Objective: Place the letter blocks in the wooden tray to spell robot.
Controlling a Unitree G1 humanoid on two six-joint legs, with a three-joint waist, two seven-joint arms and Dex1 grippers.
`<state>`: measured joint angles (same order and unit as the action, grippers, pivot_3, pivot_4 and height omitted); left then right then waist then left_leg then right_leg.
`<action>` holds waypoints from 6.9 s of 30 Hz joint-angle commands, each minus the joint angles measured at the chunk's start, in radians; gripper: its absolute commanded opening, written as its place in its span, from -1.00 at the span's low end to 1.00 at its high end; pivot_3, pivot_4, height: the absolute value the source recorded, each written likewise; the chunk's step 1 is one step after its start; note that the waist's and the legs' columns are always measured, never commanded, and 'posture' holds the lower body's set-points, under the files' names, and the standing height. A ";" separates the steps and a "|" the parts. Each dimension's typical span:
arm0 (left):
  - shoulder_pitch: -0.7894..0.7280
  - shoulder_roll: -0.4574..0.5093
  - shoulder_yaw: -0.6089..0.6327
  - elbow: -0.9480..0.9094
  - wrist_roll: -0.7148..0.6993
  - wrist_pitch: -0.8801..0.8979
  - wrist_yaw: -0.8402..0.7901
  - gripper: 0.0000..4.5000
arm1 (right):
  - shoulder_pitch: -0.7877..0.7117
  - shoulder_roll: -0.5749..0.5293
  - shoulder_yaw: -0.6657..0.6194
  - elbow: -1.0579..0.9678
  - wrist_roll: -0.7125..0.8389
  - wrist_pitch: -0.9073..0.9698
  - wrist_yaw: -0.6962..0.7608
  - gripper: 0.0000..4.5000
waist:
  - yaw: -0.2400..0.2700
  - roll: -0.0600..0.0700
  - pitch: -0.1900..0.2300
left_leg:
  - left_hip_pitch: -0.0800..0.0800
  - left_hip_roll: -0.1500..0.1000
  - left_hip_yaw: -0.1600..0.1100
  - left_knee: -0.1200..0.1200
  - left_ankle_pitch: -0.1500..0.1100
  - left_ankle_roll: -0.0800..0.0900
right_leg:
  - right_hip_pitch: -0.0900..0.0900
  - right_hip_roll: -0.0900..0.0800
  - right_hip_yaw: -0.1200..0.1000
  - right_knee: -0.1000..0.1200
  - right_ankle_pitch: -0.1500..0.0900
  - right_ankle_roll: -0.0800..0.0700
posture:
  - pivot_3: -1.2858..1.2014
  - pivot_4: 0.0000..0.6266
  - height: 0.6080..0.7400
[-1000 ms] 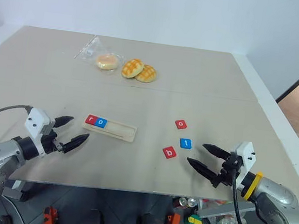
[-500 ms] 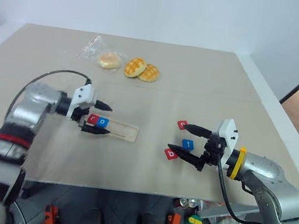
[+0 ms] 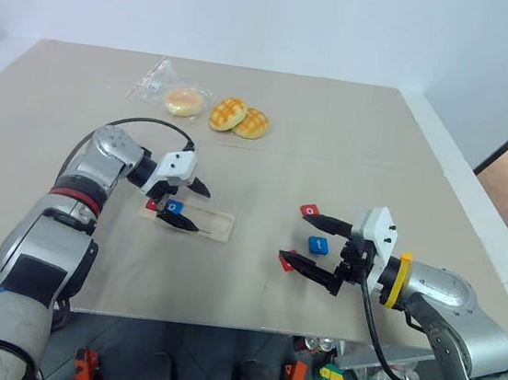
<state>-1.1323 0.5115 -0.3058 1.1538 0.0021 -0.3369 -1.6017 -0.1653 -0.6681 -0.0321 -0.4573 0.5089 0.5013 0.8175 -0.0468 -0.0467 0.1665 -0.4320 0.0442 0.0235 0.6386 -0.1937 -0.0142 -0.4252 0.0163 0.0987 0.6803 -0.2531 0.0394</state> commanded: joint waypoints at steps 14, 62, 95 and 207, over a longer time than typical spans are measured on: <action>-0.013 -0.032 -0.026 0.100 0.092 -0.020 -0.013 1.00 | 0.066 0.018 -0.001 -0.067 -0.042 -0.055 -0.041 0.98 | 0.000 0.000 0.000 | 0.001 0.000 -0.001 0.000 0.000 0.000 | 0.001 0.000 -0.001 0.001 0.000 0.000 | 0.03 -0.52 1.00; 0.308 -0.054 -0.143 -0.869 0.100 0.707 0.242 0.42 | -0.015 0.024 0.058 0.047 -0.083 -0.115 0.031 1.00 | 0.000 0.002 -0.001 | 0.012 0.000 -0.004 0.005 0.001 -0.001 | 0.014 0.000 -0.002 0.002 0.002 -0.001 | 0.03 -0.52 1.00; 0.671 -0.002 0.268 -1.454 -0.476 1.075 0.386 0.97 | -0.272 -0.059 0.196 0.542 -0.246 -0.420 0.455 1.00 | -0.005 0.005 0.001 | 0.011 0.001 -0.003 0.000 0.000 -0.001 | 0.011 0.000 -0.001 0.001 -0.001 -0.001 | 0.03 -0.52 1.00; 1.186 -0.064 0.288 -1.551 -0.375 0.508 0.907 1.00 | -0.602 0.366 0.399 0.866 -0.403 -0.351 0.376 -0.46 | -0.002 0.002 0.005 | 0.016 0.003 0.003 -0.005 -0.002 -0.012 | 0.011 -0.002 0.000 0.000 -0.005 -0.005 | 0.03 -0.52 1.00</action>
<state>0.0588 0.4444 -0.0228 -0.3449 -0.3694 0.1733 -0.7026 -0.7464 -0.3060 0.3852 0.4091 0.1106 0.1658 1.1939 -0.0486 -0.0443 0.1711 -0.4157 0.0472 0.0267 0.6333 -0.1959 -0.0260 -0.4140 0.0143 0.0987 0.6798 -0.2580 0.0347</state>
